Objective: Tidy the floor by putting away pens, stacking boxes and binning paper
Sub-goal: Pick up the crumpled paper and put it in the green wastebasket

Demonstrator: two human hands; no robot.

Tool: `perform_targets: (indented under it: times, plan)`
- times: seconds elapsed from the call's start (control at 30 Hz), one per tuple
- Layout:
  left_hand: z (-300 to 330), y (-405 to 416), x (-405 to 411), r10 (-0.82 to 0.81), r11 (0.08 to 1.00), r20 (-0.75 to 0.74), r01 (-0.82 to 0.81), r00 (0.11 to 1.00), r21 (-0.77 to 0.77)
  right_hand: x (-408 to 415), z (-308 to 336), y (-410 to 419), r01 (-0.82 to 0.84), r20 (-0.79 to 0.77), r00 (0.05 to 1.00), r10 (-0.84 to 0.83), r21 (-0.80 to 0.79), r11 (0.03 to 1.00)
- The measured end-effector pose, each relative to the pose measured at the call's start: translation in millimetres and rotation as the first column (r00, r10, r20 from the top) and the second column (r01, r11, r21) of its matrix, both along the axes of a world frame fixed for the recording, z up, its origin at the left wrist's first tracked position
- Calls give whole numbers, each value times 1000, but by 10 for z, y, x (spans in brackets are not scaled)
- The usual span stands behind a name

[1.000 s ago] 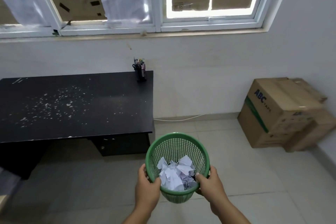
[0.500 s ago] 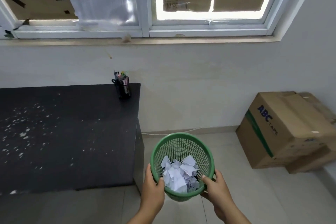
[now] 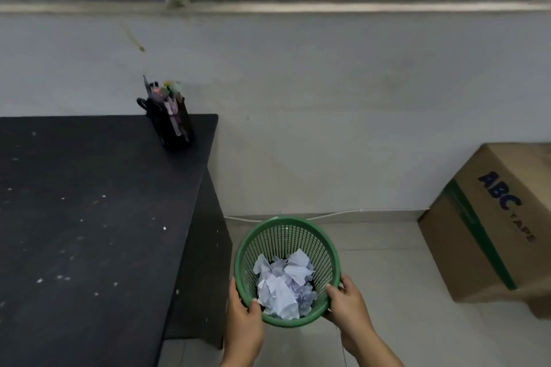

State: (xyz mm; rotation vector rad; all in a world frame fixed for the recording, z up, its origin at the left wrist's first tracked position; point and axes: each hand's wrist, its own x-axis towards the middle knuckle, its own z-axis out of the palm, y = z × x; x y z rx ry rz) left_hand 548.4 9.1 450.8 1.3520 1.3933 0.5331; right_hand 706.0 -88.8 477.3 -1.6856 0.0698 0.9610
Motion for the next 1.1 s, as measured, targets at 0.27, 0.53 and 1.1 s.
perform_targets:
  times: [0.27,0.53,1.1]
  plan:
    - [-1655,361,164,32,999,-37,-32,999,16,88,-1846,429,3,-41,999,-4,-20,1000]
    - [-2857,750,135,40,999,-61,-40,997,7,5,-3055,717,26,-84,996,-23,32,999]
    - [-3197,1229,175,-95,994,-113,100,989,42,-61,-3469,1029,132,-280,955,-98,106,986]
